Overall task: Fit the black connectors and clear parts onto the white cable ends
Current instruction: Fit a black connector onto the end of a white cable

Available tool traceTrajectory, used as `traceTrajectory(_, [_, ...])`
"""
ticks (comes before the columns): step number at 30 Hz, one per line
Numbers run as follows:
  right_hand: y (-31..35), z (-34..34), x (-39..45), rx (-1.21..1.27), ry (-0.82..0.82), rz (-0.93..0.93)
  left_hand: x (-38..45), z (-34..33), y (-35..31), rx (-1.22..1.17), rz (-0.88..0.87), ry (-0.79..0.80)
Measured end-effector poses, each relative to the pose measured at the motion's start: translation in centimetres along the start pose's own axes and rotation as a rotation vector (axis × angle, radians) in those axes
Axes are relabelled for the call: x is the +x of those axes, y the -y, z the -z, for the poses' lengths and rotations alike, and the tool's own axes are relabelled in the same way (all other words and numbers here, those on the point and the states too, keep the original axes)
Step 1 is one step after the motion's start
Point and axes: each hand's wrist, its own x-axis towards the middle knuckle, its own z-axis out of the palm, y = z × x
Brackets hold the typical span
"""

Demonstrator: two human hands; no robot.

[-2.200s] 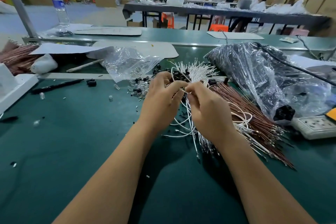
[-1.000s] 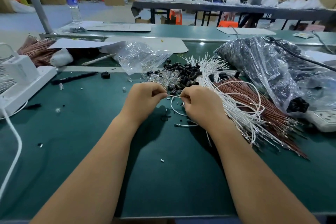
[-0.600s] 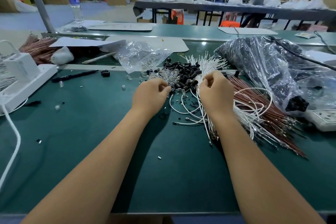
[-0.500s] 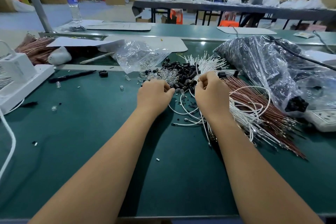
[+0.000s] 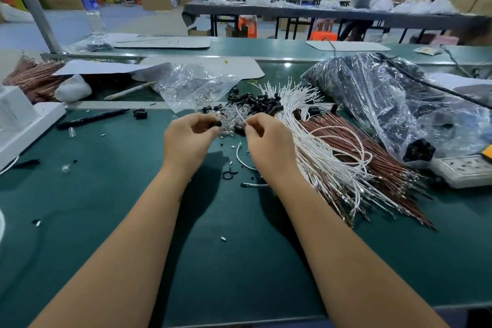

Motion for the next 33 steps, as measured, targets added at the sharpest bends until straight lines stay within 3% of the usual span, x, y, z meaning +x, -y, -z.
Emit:
traceTrajectory(4, [0.9, -1.0, -0.6, 0.145, -0.001, -0.016, 0.0, 0.9, 0.2, -0.293, 0.167, -0.033])
traceTrajectory(10, [0.0, -0.2, -0.7, 0.023, -0.041, 0.044, -0.1, 0.5, -0.3, -0.568, 0.304, 0.031])
traceTrajectory(33, [-1.7, 0.5, -0.1, 0.009, 0.072, 0.091, -0.5, 0.1, -1.0, -0.618, 0.246, 0.137])
